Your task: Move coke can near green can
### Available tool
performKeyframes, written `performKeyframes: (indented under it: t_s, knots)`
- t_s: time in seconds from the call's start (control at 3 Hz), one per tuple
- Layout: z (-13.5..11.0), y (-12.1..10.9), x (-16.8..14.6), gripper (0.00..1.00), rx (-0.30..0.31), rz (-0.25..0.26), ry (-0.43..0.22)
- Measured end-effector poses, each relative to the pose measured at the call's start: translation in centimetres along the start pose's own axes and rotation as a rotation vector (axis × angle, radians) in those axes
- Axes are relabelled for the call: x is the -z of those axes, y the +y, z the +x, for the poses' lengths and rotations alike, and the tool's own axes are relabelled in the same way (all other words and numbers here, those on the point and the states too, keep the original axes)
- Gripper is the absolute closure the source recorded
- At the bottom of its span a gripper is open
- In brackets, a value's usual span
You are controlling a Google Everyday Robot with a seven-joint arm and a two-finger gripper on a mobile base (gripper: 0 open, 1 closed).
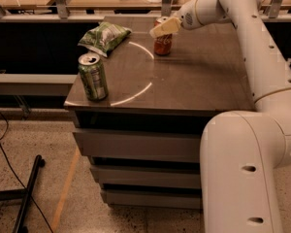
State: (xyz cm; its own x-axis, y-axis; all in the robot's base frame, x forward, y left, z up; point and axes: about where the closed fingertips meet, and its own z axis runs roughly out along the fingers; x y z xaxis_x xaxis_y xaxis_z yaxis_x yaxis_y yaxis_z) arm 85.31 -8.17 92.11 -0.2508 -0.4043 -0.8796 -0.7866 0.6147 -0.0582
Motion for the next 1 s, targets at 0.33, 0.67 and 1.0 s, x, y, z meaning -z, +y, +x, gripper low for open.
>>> performKeyframes:
  t_s: [0.33, 0.67, 1.0]
  knots:
    - [0.0, 0.7, -1.1, 0.44, 0.003, -0.027, 0.002]
    - [-0.5, 1.5, -0.5, 0.69, 0.008, -0.060, -0.015]
    - [-1.2, 2.8, 1.6, 0.91, 0.022, -0.108, -0.045]
